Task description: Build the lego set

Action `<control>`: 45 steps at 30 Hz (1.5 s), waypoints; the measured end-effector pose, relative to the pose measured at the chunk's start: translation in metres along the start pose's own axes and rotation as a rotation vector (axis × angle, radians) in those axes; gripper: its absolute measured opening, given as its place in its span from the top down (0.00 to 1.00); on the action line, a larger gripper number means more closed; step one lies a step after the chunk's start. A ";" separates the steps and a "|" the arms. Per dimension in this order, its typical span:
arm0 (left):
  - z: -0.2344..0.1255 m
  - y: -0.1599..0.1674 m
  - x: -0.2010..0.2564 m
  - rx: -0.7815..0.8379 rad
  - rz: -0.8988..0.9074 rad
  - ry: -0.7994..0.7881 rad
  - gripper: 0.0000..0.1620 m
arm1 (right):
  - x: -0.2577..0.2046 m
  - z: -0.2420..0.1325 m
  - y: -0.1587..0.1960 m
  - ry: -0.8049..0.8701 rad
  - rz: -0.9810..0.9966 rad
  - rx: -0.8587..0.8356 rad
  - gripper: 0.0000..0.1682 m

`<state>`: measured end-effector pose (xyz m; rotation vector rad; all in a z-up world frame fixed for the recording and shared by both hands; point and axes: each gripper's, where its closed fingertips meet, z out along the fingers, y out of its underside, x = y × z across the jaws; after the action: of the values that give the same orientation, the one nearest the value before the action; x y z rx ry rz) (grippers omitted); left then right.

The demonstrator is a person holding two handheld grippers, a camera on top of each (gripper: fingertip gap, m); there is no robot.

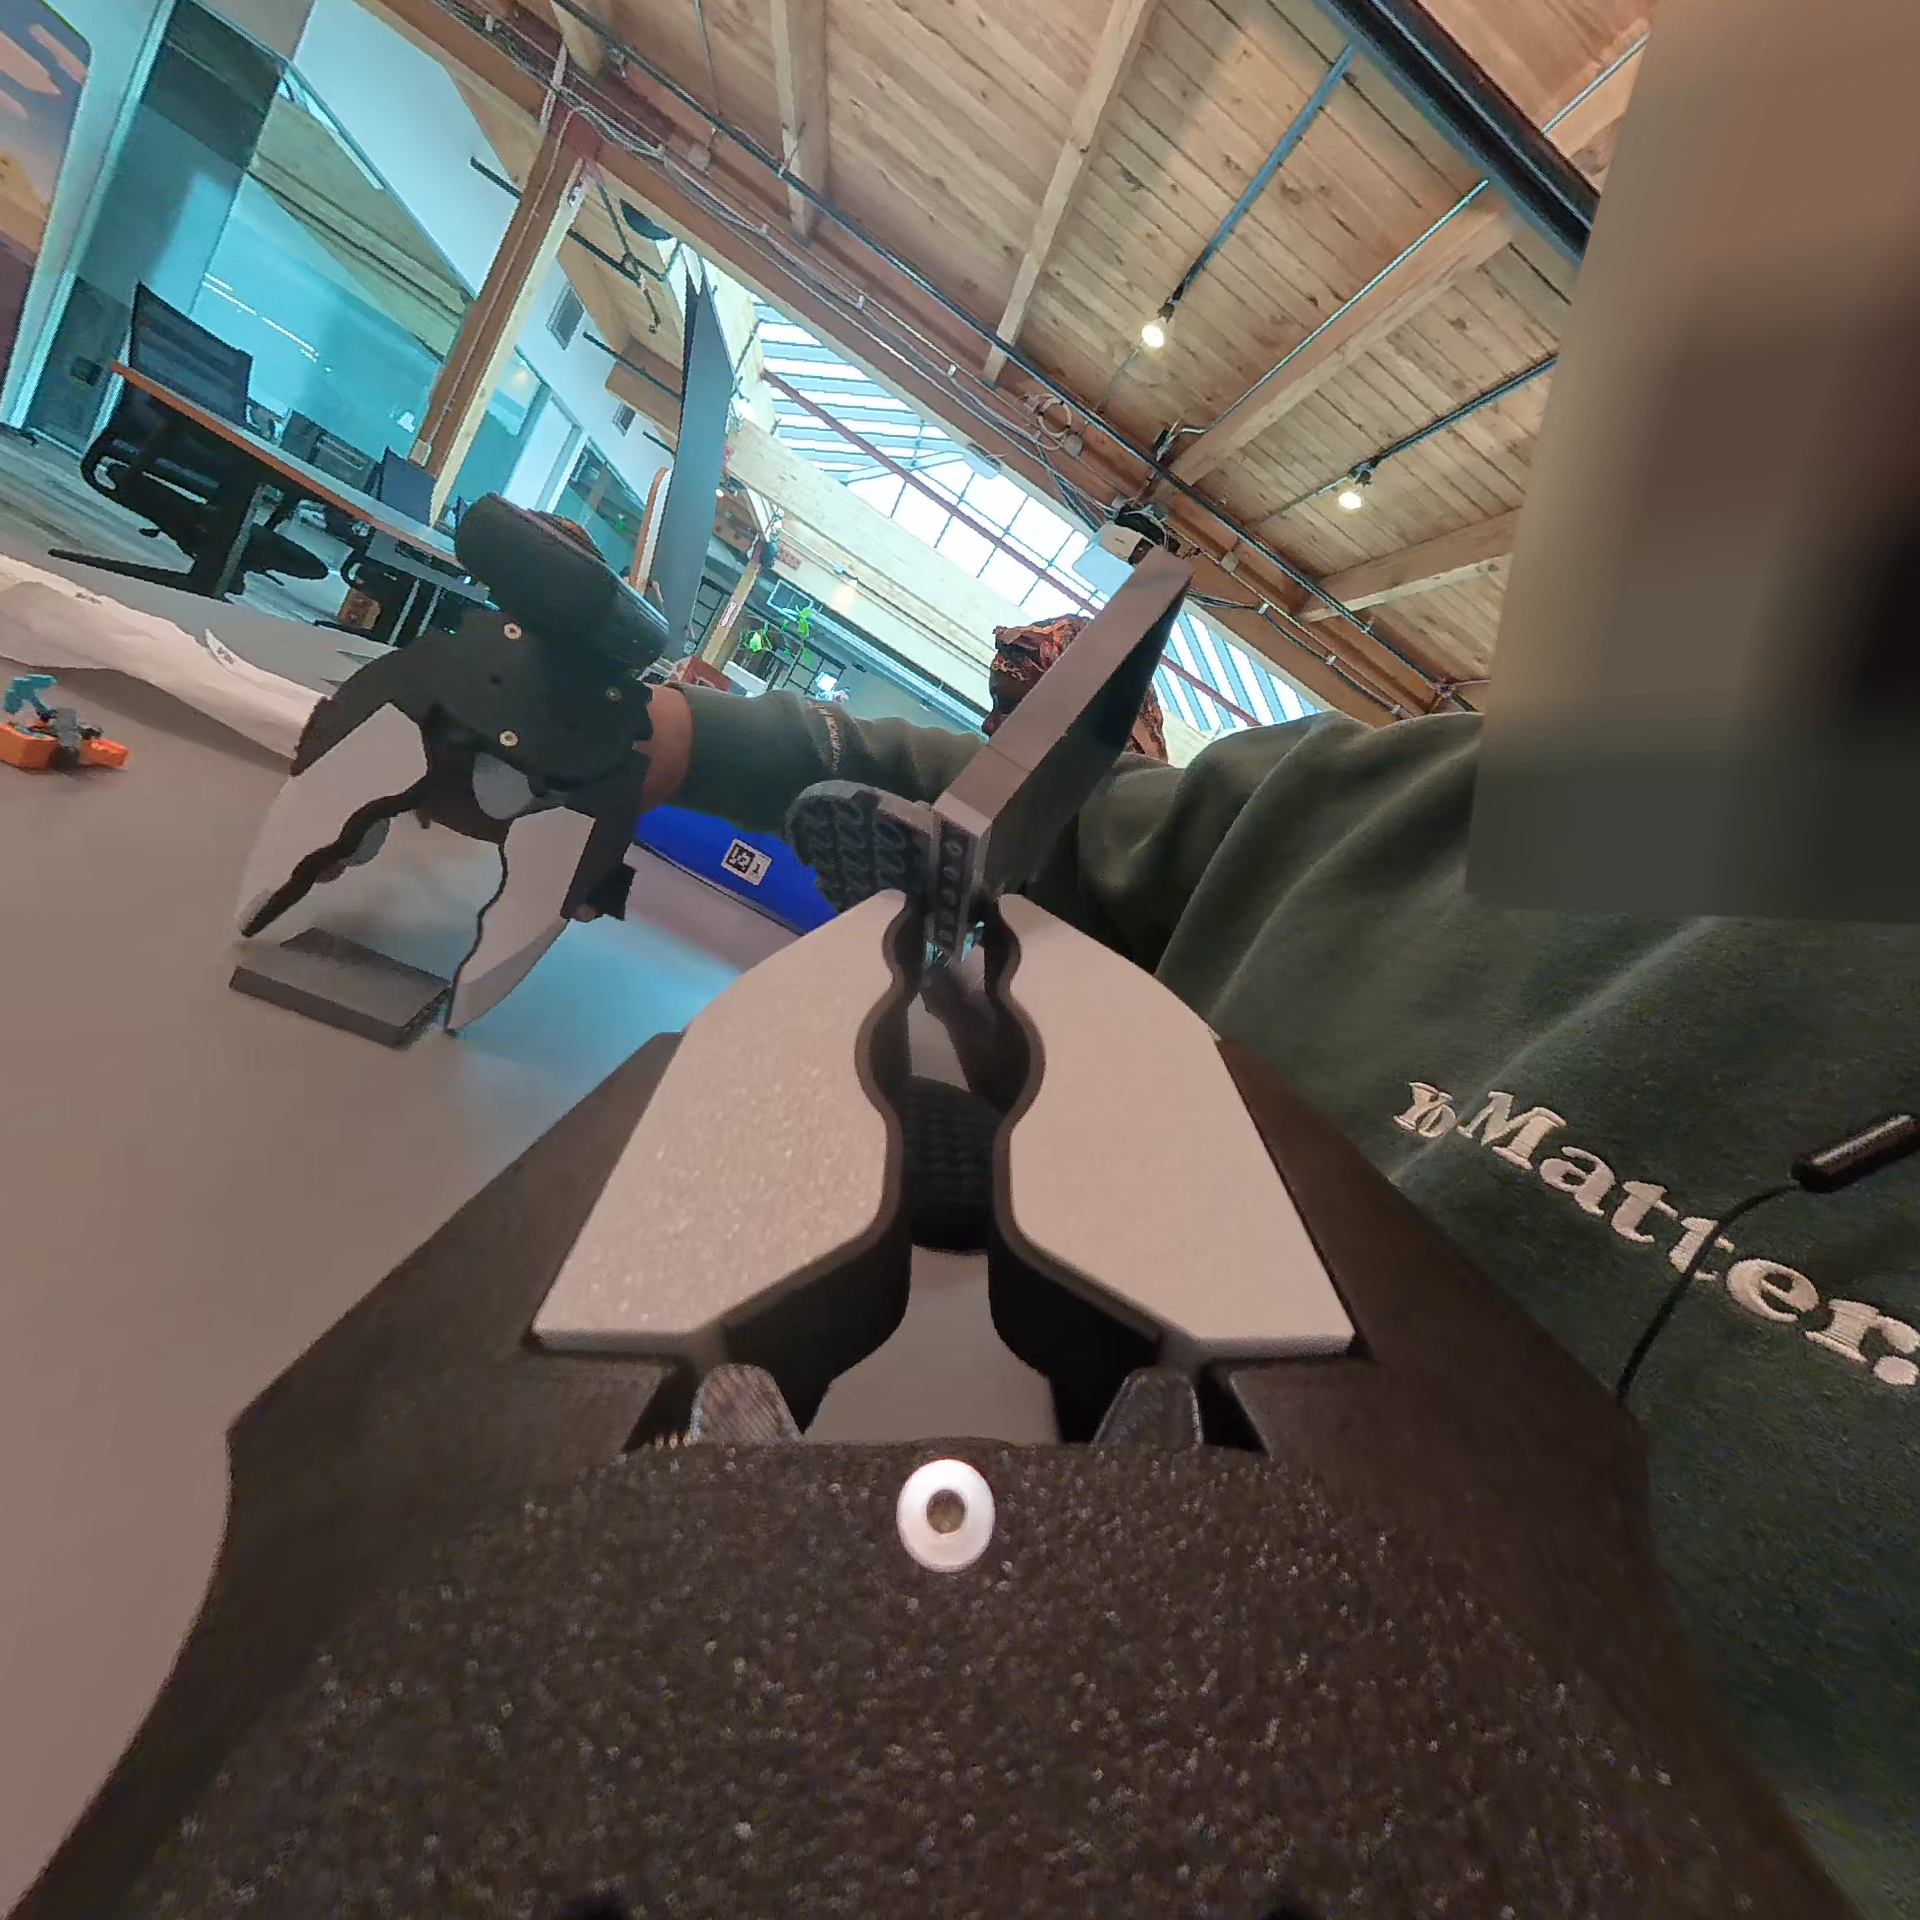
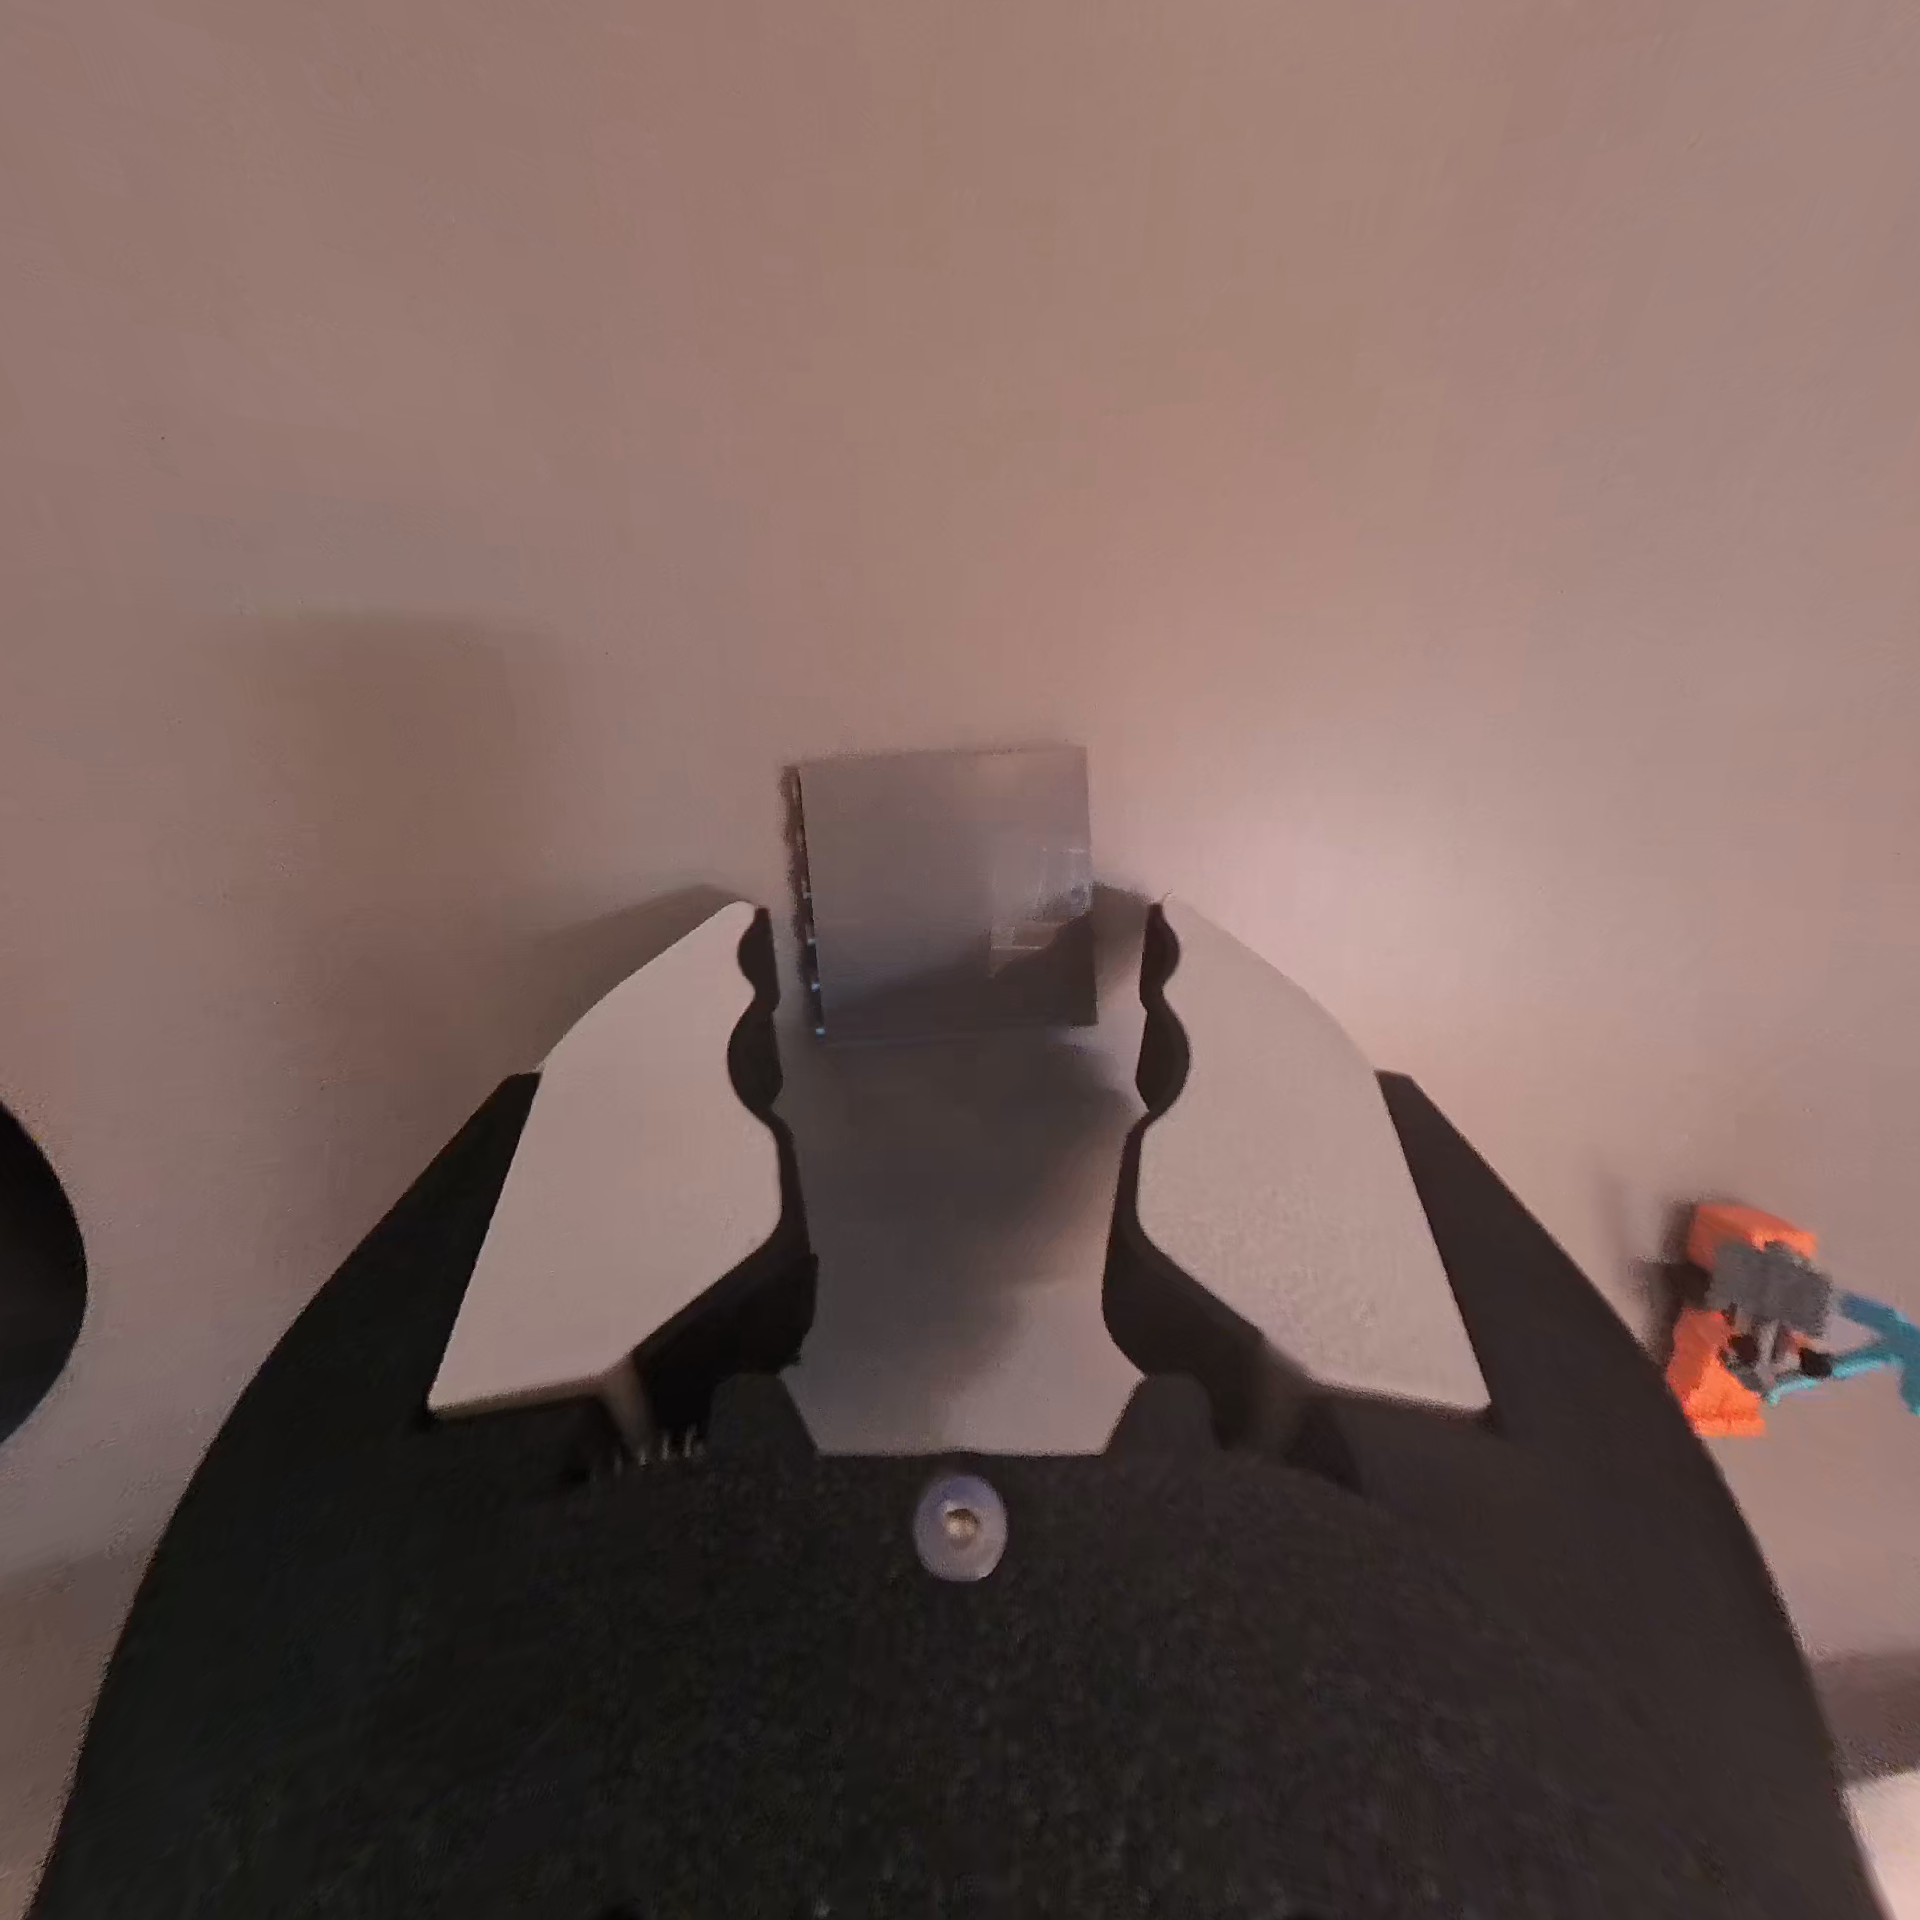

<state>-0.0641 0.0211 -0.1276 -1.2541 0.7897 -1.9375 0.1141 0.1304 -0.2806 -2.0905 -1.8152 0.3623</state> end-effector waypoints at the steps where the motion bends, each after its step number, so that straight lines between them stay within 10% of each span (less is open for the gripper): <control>1: 0.000 -0.001 0.000 0.003 0.001 0.005 0.93 | 0.000 0.000 -0.002 -0.002 -0.002 0.006 0.63; 19: 0.005 0.007 0.003 -0.024 -0.003 0.054 0.93 | -0.088 -0.004 -0.017 -0.337 0.000 0.064 0.69; 27: 0.004 0.005 0.004 -0.016 -0.004 0.054 0.93 | -0.080 -0.012 -0.023 0.089 -0.047 0.097 0.67; 36: 0.001 -0.003 0.003 0.028 -0.007 0.040 0.93 | -0.102 -0.011 -0.006 0.521 0.794 0.132 0.55; 45: 0.000 -0.009 0.014 0.050 0.079 0.041 0.93 | -0.094 0.006 -0.020 0.596 1.015 0.154 0.56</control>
<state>-0.0704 0.0152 -0.1132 -1.1404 0.7944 -1.9128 0.0802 0.0407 -0.2808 -2.4767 -0.3159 0.0745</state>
